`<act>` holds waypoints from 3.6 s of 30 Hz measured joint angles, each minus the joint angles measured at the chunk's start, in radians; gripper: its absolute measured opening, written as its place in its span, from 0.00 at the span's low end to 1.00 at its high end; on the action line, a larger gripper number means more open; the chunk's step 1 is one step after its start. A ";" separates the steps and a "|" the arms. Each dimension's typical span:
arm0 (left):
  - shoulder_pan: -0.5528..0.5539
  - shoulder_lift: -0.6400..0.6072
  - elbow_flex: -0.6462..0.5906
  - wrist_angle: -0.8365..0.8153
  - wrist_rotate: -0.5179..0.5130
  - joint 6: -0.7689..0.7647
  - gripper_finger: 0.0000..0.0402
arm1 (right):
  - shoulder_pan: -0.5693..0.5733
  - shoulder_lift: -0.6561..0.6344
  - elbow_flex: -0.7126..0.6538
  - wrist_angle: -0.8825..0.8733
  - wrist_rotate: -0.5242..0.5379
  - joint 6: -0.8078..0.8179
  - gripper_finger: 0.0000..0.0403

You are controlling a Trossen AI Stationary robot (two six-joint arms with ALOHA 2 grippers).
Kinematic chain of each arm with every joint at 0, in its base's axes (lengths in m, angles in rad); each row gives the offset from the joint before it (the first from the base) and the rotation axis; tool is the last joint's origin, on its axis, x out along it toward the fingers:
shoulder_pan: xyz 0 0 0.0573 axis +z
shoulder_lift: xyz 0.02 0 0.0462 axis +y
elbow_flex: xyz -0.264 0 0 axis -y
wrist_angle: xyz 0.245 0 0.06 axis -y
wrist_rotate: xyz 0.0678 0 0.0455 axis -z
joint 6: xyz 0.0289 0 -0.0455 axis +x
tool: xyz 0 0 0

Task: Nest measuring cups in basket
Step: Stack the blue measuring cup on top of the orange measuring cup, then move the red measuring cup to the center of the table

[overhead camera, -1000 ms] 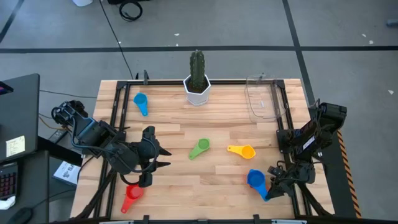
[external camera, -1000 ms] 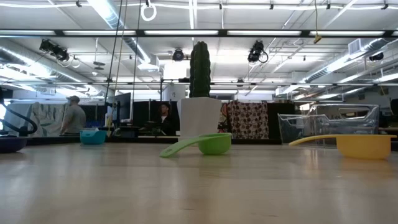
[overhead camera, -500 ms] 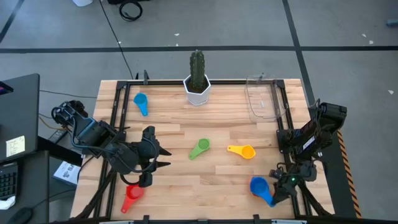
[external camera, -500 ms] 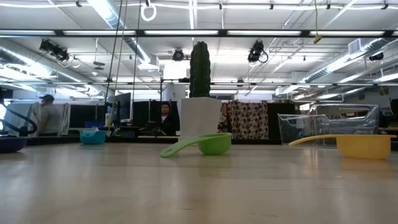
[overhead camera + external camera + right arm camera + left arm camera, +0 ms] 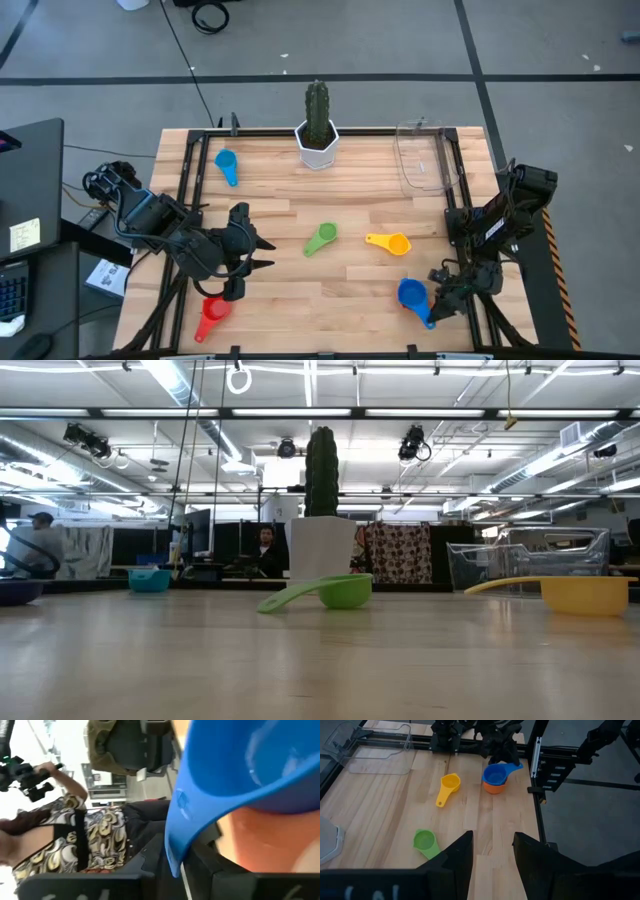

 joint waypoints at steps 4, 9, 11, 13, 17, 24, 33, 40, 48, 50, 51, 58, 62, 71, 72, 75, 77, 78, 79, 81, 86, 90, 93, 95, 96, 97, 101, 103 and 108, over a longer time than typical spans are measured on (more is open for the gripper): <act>0.000 0.000 0.000 0.000 0.000 0.000 0.36 | -0.002 0.000 0.000 -0.008 0.000 0.006 0.24; 0.000 0.000 0.000 0.000 0.000 0.000 0.36 | -0.002 0.000 0.000 -0.008 -0.102 0.007 0.28; 0.000 0.000 0.000 0.000 0.000 0.000 0.36 | -0.002 0.000 0.000 -0.001 -0.160 0.030 0.28; 0.000 0.000 0.000 0.000 0.000 0.000 0.36 | -0.002 0.000 0.000 0.023 -0.191 0.028 0.27; 0.000 0.000 0.000 0.000 0.000 0.000 0.36 | -0.002 0.000 0.000 0.039 -0.181 -0.006 0.27; 0.000 0.000 0.000 0.000 0.000 0.001 0.36 | -0.002 0.000 0.000 0.038 -0.178 0.029 0.27; 0.000 0.000 0.000 -0.001 0.001 0.012 0.36 | 0.000 0.000 0.000 -0.125 -0.184 0.110 0.27; 0.000 0.000 0.000 -0.010 0.001 0.011 0.36 | 0.005 -0.001 0.000 -0.148 -0.185 0.143 0.27; 0.000 0.000 0.000 -0.028 0.001 0.011 0.36 | 0.006 -0.001 0.000 -0.074 -0.184 0.169 0.27; 0.000 0.000 0.000 -0.030 0.001 0.011 0.36 | 0.006 -0.001 0.000 -0.035 -0.183 0.164 0.27; 0.000 0.000 0.000 -0.032 0.001 0.011 0.36 | 0.006 -0.001 0.000 -0.009 -0.181 0.160 0.27; 0.000 0.000 0.000 -0.032 0.008 0.009 0.36 | 0.001 -0.001 0.000 0.146 -0.111 0.096 0.27; 0.000 0.000 0.000 -0.032 0.011 0.007 0.36 | 0.001 -0.001 0.000 0.154 -0.042 0.072 0.27; 0.000 0.000 0.000 -0.032 0.011 0.008 0.36 | -0.019 -0.001 0.011 0.241 0.163 -0.232 0.27; 0.000 0.000 0.000 -0.031 0.011 0.008 0.36 | -0.023 -0.001 0.017 0.270 0.182 -0.302 0.27; 0.000 0.000 0.000 -0.031 0.011 0.008 0.36 | -0.034 -0.001 0.046 0.328 0.241 -0.543 0.27; 0.000 0.000 0.000 -0.031 0.011 0.003 0.36 | -0.040 -0.003 0.070 0.346 0.285 -0.705 0.27; 0.000 0.000 0.000 -0.031 0.011 0.002 0.36 | -0.045 -0.005 0.084 0.354 0.308 -0.794 0.27; 0.000 0.000 0.000 -0.031 0.011 0.000 0.36 | -0.050 -0.009 0.100 0.365 0.326 -0.887 0.27; 0.000 0.000 0.000 -0.031 0.011 0.000 0.36 | -0.063 -0.030 0.137 0.384 0.347 -1.093 0.27; 0.000 0.000 0.000 -0.031 0.011 0.000 0.36 | -0.089 -0.104 0.255 0.354 0.348 -1.624 0.27; 0.000 0.000 0.000 -0.031 0.011 0.007 0.36 | -0.085 -0.167 0.354 0.121 0.424 -1.742 0.27; -0.001 0.000 0.000 -0.032 0.011 0.008 0.36 | -0.077 -0.214 0.465 -0.139 0.504 -1.719 0.27; -0.001 0.000 0.000 -0.036 0.011 0.011 0.36 | -0.075 -0.244 0.562 -0.328 0.534 -1.706 0.27; -0.002 0.000 0.000 -0.043 0.012 0.011 0.36 | -0.075 -0.258 0.620 -0.431 0.535 -1.695 0.27; -0.003 0.000 0.000 -0.052 0.011 0.010 0.36 | -0.075 -0.271 0.678 -0.546 0.539 -1.672 0.27; -0.032 0.000 0.000 -0.073 0.007 -0.001 0.36 | -0.074 -0.287 0.939 -1.073 0.568 -1.486 0.27; -0.062 0.000 0.000 -0.077 -0.020 -0.001 0.36 | -0.076 -0.286 1.064 -1.353 0.552 -1.330 0.27; -0.167 -0.005 0.000 -0.120 -0.143 -0.068 0.36 | -0.124 -0.286 1.273 -1.832 0.416 -0.986 0.27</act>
